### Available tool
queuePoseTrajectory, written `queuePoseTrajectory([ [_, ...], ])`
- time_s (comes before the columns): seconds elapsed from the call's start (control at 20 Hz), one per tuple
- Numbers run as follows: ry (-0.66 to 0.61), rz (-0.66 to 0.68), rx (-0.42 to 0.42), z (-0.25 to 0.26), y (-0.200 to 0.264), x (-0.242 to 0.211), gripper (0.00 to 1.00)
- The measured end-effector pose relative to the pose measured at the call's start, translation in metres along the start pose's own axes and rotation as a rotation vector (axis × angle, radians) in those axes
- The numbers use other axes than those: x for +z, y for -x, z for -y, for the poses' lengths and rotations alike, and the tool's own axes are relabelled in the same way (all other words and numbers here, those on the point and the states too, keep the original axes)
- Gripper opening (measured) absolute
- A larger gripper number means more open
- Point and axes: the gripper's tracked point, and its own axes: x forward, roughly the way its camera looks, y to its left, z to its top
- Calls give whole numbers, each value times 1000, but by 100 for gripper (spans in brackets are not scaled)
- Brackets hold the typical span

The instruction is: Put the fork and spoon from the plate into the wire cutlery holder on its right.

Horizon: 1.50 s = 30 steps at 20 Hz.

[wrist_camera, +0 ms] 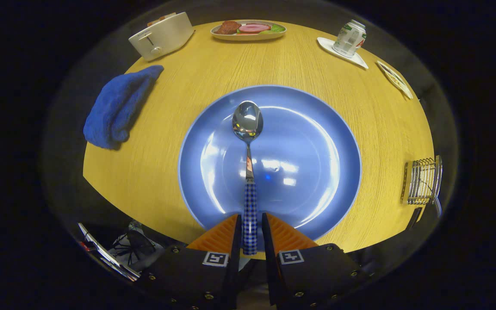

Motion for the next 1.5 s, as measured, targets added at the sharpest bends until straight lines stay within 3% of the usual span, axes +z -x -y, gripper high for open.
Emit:
queuePoseTrajectory([
  [0.05, 16, -8, 4, -2, -40, -1, 28],
  [0.1, 44, -29, 7, 8, -16, -4, 7],
  [0.3, 89, -56, 37, 11, -1, 0, 7],
  [0.7, 121, -59, -8, 46, 43, -5, 6],
  [1.5, 38, -120, -145, 174, 128, -65, 6],
])
